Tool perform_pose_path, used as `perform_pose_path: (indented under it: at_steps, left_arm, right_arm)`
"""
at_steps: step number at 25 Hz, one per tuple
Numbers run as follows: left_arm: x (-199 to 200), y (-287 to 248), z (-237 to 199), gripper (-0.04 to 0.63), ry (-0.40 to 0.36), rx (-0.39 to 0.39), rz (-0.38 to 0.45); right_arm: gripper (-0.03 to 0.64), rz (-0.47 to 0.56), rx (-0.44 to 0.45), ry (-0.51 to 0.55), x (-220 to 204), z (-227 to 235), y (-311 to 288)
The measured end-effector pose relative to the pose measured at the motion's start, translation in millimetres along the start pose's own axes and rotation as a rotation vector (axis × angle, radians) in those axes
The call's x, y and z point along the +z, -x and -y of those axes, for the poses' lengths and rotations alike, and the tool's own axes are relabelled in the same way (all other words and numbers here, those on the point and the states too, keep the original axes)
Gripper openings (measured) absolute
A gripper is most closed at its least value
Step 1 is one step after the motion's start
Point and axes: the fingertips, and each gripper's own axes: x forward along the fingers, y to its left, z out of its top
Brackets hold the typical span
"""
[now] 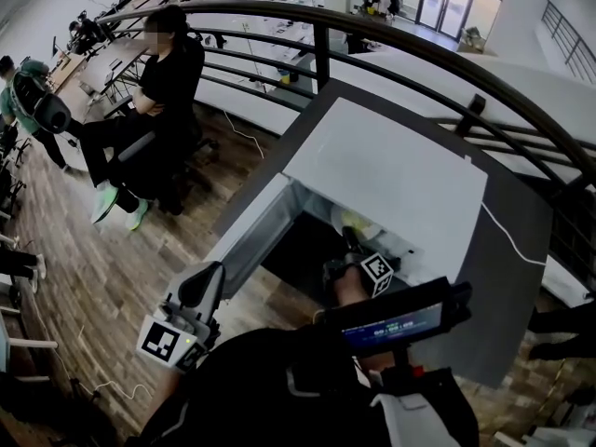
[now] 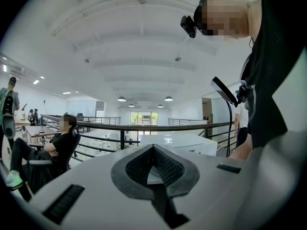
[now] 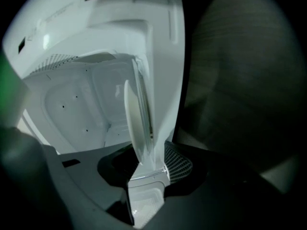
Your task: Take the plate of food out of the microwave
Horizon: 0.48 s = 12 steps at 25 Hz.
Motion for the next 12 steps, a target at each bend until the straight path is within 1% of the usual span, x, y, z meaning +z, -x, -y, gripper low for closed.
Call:
perform_pose_path:
  at_steps: [5,6,7,12]
  left_arm:
    - [-2.8,1.2,-3.1,0.005,0.008,-0.016,0.003]
    - [-3.5,1.5,-3.9,0.005,0.007,-0.021,0.004]
    - [-4.1,1.8,-5.1,0.005,0.007,-0.027,0.006]
    - [-6.0,6.2,-7.9,0.005,0.01,-0.045,0.003]
  right_arm:
    - [0.075,0.024,0.06,0.009,0.2,-9.8,5.2]
    - [0.045,0.03,0.066,0.012,1.2,-8.8,5.0]
    - [0.029,0.033,0.067,0.016,1.5,-7.6,4.4]
    - [0.028,0.009,0.053,0.074,-6.0,-5.6,11.5]
